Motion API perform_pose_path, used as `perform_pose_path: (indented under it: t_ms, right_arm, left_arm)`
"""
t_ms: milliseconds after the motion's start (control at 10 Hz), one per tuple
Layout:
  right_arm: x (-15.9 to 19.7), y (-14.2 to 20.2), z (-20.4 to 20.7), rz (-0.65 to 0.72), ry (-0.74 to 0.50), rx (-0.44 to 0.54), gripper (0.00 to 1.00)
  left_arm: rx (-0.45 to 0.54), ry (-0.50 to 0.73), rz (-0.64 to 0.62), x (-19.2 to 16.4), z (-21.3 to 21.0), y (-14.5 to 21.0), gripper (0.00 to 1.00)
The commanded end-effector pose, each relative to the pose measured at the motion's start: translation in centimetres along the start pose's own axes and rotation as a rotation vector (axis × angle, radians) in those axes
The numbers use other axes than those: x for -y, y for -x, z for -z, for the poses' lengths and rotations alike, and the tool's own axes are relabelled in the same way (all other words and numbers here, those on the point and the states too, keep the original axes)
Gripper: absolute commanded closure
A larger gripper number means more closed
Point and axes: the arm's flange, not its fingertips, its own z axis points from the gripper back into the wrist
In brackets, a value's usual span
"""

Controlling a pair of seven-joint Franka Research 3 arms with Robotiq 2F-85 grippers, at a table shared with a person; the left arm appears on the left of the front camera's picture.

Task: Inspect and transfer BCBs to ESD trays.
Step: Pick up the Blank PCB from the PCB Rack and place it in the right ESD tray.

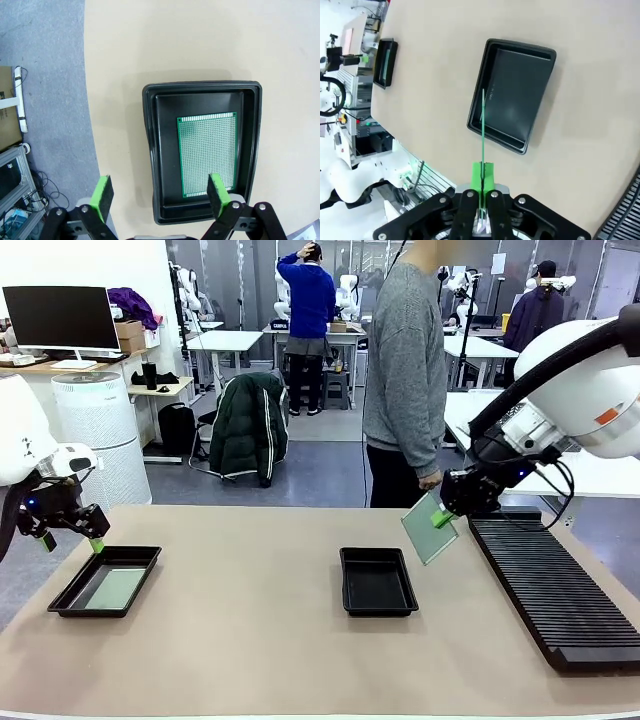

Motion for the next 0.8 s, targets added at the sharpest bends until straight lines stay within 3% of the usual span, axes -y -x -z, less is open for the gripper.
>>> perform_pose_path:
  t_ms: [0, 700]
  right_arm:
    - [0.9, -0.2, 2.4, 0.020, -0.073, 0.047, 0.98]
    - [3.8, -1.0, 9.7, 0.085, -0.218, 0.063, 0.98]
  left_arm:
    - [0.003, 0.001, -0.001, -0.1, 0.0, 0.0, 0.00]
    - [0.003, 0.001, -0.001, -0.1, 0.0, 0.0, 0.00]
